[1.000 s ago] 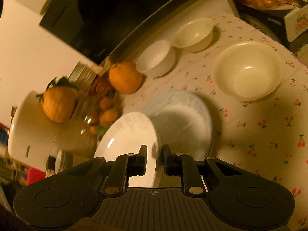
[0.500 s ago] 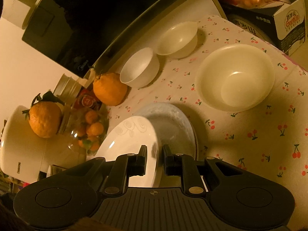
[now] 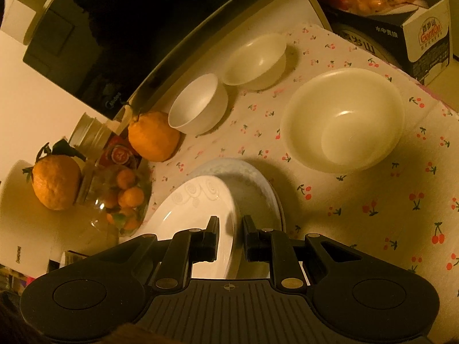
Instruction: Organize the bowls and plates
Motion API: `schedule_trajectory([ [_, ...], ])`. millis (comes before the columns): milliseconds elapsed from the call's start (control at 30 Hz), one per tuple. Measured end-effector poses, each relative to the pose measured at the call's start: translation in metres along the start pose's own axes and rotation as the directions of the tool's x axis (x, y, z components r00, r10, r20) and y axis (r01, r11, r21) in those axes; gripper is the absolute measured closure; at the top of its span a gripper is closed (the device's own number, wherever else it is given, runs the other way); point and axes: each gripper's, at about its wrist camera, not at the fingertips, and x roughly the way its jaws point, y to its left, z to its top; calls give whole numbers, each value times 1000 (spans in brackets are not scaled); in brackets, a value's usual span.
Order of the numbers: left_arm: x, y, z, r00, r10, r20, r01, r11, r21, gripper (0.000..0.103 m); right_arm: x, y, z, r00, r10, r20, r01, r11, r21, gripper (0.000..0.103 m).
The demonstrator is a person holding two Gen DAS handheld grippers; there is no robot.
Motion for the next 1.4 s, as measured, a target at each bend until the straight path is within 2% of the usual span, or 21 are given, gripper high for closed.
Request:
schedule_trajectory([
  [567, 3, -11, -5, 999, 52, 13, -53, 996, 67, 77, 3, 6, -4, 998, -56, 6, 56, 995, -79, 86],
  [1400, 10, -29, -13, 994, 105, 33, -109, 982, 156, 73, 2, 2, 0, 996, -86, 19, 87, 992, -94, 86],
])
